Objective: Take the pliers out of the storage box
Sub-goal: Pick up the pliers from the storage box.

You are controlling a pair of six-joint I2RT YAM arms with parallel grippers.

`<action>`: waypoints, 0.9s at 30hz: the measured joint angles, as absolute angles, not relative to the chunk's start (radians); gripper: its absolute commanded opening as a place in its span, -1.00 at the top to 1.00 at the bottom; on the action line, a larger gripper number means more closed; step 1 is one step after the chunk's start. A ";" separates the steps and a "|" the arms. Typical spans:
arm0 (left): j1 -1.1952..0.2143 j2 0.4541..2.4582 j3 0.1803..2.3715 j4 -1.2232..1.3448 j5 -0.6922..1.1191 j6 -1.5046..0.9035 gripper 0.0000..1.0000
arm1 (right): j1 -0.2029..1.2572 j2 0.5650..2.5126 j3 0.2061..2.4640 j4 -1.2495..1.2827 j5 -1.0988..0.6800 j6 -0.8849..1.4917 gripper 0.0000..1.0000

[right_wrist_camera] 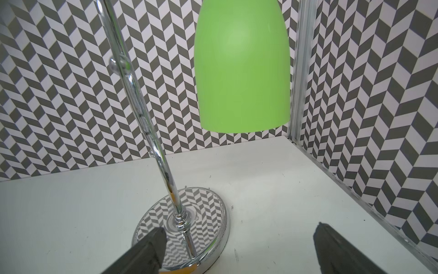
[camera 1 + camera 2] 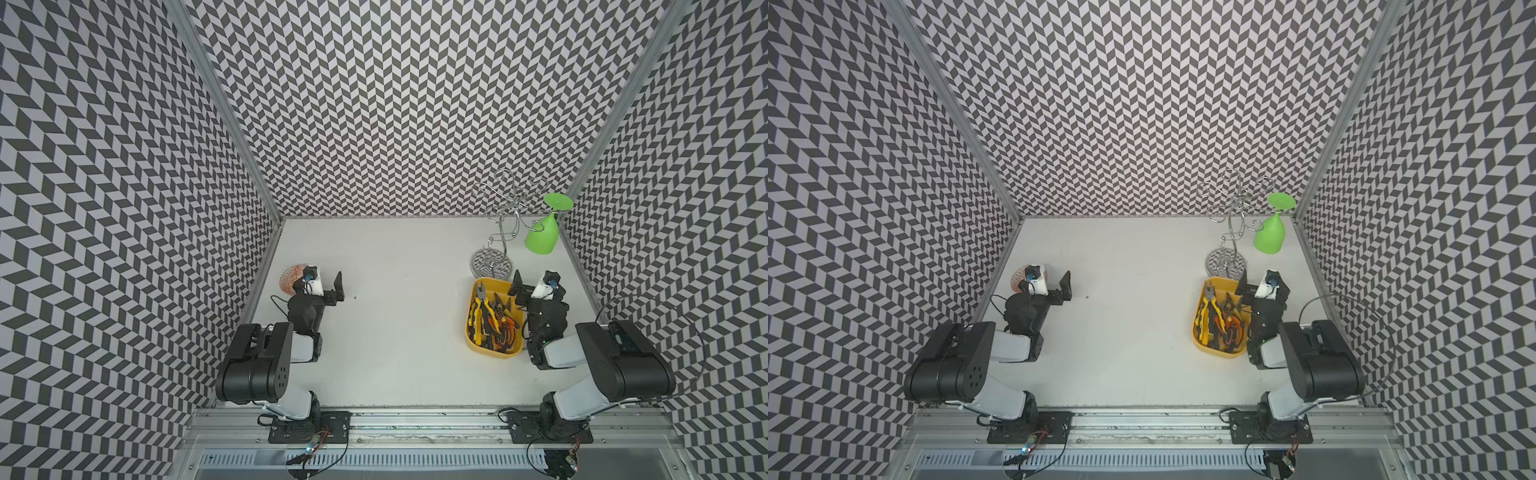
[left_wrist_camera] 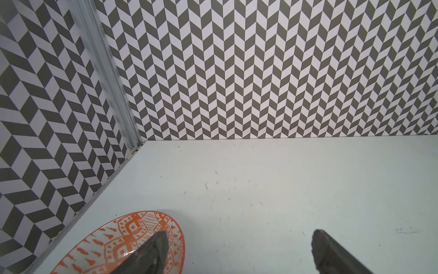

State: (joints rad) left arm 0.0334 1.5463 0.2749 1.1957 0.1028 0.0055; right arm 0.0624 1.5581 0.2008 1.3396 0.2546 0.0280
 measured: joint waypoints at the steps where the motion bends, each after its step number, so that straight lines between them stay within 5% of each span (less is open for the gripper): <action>1: 0.033 1.546 0.275 1.196 0.103 0.006 -0.96 | 0.062 1.558 0.201 1.340 0.255 0.028 -0.98; 20: 0.033 1.546 0.273 1.196 0.115 0.006 -0.96 | 0.063 1.557 0.186 1.359 0.255 0.028 -0.98; 27: 0.033 1.490 0.276 1.143 0.179 0.030 -0.96 | 0.075 1.402 0.046 1.412 0.253 0.017 -0.98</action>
State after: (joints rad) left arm 0.0334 1.4902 0.2756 1.1427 0.1795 0.0296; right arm 0.0746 1.4021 0.0460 1.4120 0.2531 0.0170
